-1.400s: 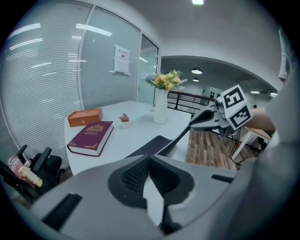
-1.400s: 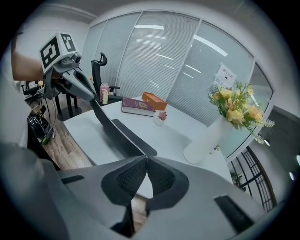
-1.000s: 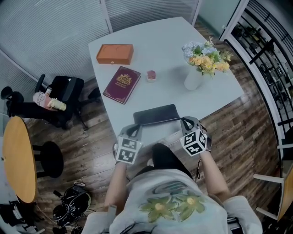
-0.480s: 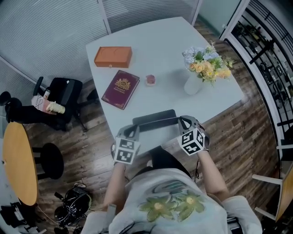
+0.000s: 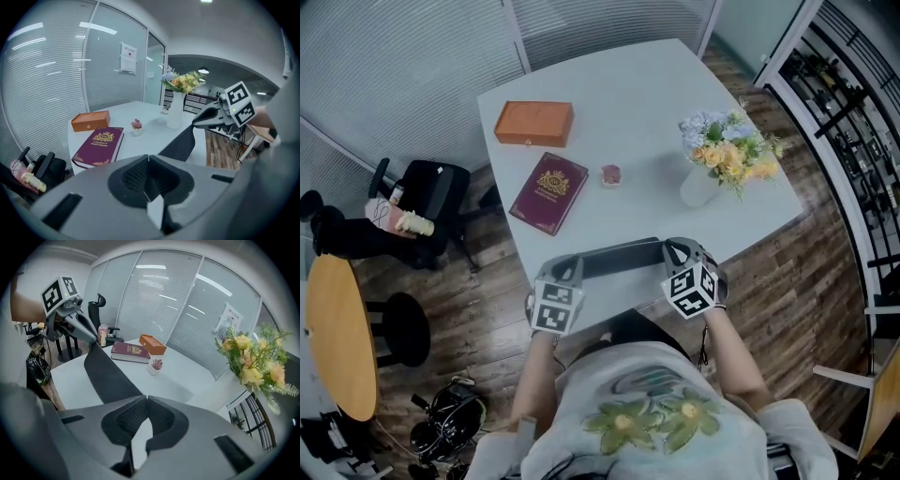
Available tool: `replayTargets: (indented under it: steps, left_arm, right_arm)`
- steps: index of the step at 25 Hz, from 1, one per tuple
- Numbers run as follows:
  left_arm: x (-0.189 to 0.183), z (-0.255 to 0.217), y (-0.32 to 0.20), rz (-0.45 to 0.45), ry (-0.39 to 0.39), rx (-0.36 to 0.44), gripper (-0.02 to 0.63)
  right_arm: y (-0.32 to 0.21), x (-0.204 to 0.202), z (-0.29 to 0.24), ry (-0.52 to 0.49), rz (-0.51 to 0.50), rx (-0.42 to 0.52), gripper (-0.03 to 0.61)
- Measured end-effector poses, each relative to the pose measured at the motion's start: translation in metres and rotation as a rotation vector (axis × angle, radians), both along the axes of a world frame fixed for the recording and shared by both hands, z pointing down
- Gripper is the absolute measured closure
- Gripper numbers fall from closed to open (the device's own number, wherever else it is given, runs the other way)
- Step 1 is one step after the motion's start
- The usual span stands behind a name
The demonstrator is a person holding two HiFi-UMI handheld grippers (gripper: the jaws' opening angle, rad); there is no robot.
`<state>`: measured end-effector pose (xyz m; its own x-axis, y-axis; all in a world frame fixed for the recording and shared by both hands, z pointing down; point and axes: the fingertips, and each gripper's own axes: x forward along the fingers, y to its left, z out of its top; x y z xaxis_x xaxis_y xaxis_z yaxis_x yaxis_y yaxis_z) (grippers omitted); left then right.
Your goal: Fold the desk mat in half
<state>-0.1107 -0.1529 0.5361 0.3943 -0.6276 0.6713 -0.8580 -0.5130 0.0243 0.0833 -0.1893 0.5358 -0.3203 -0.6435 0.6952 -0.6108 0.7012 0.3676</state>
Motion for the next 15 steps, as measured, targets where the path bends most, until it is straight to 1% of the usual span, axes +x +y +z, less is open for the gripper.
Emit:
replayTargets:
  steps: [15]
  left_arm:
    - [-0.006,0.009,-0.024,-0.016,-0.001,-0.028,0.604]
  right_arm:
    - [-0.025,-0.007,0.008,0.02,-0.022,-0.03,0.552]
